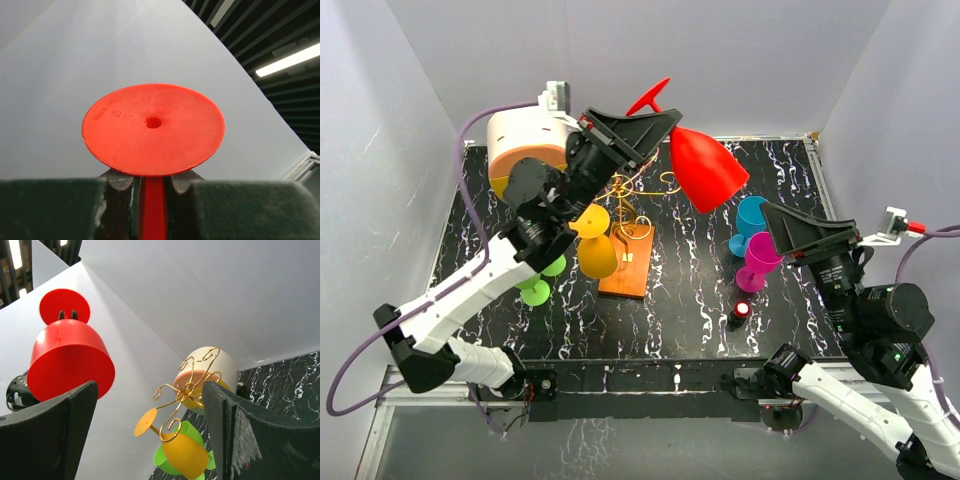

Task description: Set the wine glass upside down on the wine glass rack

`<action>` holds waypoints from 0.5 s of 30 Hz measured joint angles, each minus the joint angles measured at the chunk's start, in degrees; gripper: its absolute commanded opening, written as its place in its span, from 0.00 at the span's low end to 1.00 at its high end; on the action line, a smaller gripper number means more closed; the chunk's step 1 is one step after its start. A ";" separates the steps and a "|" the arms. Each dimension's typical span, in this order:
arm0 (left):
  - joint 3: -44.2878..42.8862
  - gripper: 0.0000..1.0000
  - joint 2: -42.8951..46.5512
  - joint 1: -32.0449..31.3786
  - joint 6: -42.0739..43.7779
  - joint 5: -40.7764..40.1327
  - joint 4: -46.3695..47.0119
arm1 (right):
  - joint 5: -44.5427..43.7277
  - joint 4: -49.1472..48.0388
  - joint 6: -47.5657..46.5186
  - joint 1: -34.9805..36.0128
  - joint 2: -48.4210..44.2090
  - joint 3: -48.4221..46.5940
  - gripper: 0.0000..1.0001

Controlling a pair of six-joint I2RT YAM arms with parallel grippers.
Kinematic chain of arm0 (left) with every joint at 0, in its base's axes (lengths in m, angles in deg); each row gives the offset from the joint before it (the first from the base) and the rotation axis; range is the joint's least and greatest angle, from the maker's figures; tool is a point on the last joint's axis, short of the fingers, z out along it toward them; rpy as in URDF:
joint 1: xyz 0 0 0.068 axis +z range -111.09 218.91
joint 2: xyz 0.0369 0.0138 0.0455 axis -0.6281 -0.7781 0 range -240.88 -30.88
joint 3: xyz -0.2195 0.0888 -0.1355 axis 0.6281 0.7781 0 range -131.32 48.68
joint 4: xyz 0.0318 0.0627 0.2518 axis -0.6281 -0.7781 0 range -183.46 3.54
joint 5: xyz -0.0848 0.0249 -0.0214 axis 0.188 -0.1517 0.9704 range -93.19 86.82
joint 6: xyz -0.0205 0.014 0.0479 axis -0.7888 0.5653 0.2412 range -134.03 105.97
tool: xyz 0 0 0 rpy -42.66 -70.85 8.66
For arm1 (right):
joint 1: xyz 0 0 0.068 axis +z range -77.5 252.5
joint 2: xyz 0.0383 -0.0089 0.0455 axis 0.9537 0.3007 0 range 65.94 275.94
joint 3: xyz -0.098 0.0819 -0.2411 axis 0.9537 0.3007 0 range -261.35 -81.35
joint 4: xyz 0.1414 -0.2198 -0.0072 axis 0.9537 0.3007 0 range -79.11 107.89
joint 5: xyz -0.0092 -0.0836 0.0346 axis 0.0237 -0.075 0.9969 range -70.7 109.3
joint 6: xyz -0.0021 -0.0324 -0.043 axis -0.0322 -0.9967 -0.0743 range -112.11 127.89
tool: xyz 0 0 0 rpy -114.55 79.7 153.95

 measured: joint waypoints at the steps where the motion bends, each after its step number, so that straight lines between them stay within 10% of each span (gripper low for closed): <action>1: 0.15 0.00 1.05 0.00 1.44 -0.17 -0.07 | 0.00 0.00 -0.33 0.00 -0.37 0.00 0.84; 15: -1.53 0.00 5.38 0.00 27.17 14.21 -15.50 | -0.85 13.25 -0.72 0.00 11.45 -20.70 0.81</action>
